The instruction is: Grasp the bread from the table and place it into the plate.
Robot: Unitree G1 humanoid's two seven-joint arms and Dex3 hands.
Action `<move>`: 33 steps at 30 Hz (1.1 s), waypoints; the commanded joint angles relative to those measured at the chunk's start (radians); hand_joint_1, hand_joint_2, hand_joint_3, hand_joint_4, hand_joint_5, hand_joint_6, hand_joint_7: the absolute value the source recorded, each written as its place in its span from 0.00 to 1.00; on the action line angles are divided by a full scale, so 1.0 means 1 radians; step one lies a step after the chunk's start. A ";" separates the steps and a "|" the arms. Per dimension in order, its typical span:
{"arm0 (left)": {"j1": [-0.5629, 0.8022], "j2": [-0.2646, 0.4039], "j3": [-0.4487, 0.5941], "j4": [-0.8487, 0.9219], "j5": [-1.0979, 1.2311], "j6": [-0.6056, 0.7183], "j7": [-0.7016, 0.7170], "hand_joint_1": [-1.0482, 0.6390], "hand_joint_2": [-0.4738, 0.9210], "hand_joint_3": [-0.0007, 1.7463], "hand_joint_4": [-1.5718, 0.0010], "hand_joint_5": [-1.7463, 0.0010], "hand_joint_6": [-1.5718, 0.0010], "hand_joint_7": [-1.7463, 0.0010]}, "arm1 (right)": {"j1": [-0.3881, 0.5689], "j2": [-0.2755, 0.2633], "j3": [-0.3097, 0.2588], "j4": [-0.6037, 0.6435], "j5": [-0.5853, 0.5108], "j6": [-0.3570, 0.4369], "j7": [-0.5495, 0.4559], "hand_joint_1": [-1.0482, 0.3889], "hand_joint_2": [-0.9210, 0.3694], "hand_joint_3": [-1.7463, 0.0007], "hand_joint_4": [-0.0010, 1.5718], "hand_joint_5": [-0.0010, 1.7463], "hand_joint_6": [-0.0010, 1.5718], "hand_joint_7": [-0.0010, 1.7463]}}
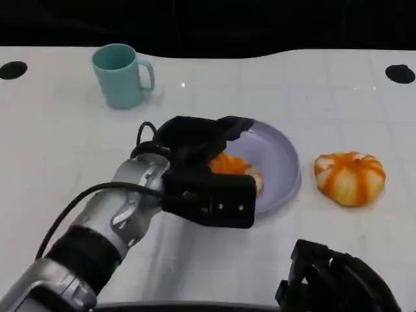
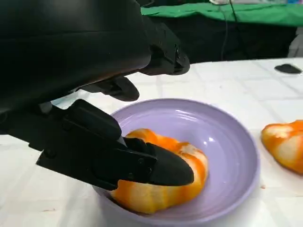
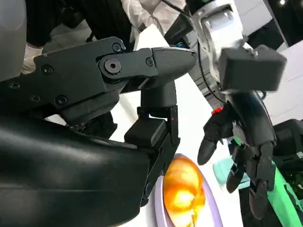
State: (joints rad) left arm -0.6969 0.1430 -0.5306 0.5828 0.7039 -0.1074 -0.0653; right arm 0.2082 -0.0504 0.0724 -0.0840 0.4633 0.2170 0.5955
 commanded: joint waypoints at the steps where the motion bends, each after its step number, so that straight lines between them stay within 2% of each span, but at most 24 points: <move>1: 0.112 0.037 0.078 -0.110 -0.087 -0.089 0.060 0.20 1.00 0.15 0.64 0.83 0.76 0.95 | 0.011 -0.014 -0.008 -0.014 0.007 -0.008 0.008 0.23 0.00 0.86 0.56 0.92 0.49 0.81; 2: 0.145 0.031 0.107 -0.129 -0.127 -0.119 0.077 0.23 1.00 0.13 0.63 0.69 0.70 0.94 | 0.013 -0.015 -0.008 -0.015 0.006 -0.008 0.007 0.23 0.00 0.86 0.55 0.92 0.49 0.81; 3: 0.166 0.027 0.125 -0.142 -0.154 -0.139 0.086 0.25 1.00 0.11 0.66 0.42 0.63 0.91 | 0.014 -0.016 -0.008 -0.017 0.005 -0.007 0.006 0.23 0.00 0.86 0.55 0.92 0.49 0.81; 5: 0.223 0.015 0.169 -0.184 -0.229 -0.173 0.081 0.28 1.00 0.11 0.66 0.22 0.59 0.85 | 0.017 -0.016 -0.009 -0.019 0.003 -0.010 0.004 0.23 0.00 0.86 0.55 0.92 0.49 0.81; 6: 0.254 0.009 0.189 -0.207 -0.274 -0.190 0.068 0.30 1.00 0.10 0.64 0.13 0.64 0.65 | 0.017 -0.017 -0.009 -0.018 0.003 -0.012 0.005 0.23 0.00 0.86 0.55 0.92 0.49 0.81; 8: 0.304 0.002 0.221 -0.248 -0.354 -0.214 0.035 0.32 1.00 0.10 0.64 0.03 0.75 0.31 | 0.017 -0.018 -0.011 -0.017 0.003 -0.015 0.007 0.23 0.00 0.86 0.55 0.92 0.49 0.81; 11: 0.373 -0.012 0.264 -0.294 -0.502 -0.256 -0.036 0.34 1.00 0.08 0.59 0.00 0.78 0.09 | 0.018 -0.019 -0.013 -0.020 0.008 -0.008 0.007 0.23 0.00 0.85 0.55 0.92 0.48 0.81; 14: 0.437 -0.022 0.294 -0.351 -0.606 -0.259 -0.092 0.33 1.00 0.08 0.57 0.00 0.76 0.02 | 0.019 -0.021 -0.014 -0.024 0.009 -0.005 0.007 0.23 0.00 0.86 0.55 0.92 0.48 0.81; 20: 0.585 -0.014 0.327 -0.468 -0.775 -0.224 -0.217 0.32 1.00 0.11 0.58 0.00 0.73 0.00 | 0.017 -0.022 -0.014 -0.015 0.010 -0.009 0.017 0.23 0.00 0.85 0.55 0.92 0.48 0.81; 24: 0.681 -0.028 0.345 -0.546 -0.904 -0.132 -0.290 0.31 1.00 0.09 0.57 0.00 0.71 0.00 | 0.020 -0.021 -0.012 -0.023 0.012 0.001 0.010 0.23 0.00 0.86 0.55 0.92 0.49 0.81; 28: 0.743 -0.044 0.369 -0.576 -1.032 -0.076 -0.367 0.34 1.00 0.10 0.58 0.00 0.70 0.00 | 0.024 -0.019 -0.010 -0.024 0.014 0.000 0.014 0.23 0.00 0.86 0.55 0.92 0.49 0.81; 33: 0.821 -0.051 0.379 -0.610 -1.093 -0.021 -0.413 0.30 1.00 0.09 0.56 0.00 0.68 0.00 | 0.023 -0.020 -0.008 -0.018 0.014 -0.005 0.022 0.23 0.00 0.86 0.55 0.92 0.49 0.81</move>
State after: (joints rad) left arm 0.0820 0.0894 -0.1595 0.0015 -0.3613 -0.1594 -0.4577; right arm 0.2281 -0.0604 0.0684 -0.1001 0.4682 0.2162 0.6082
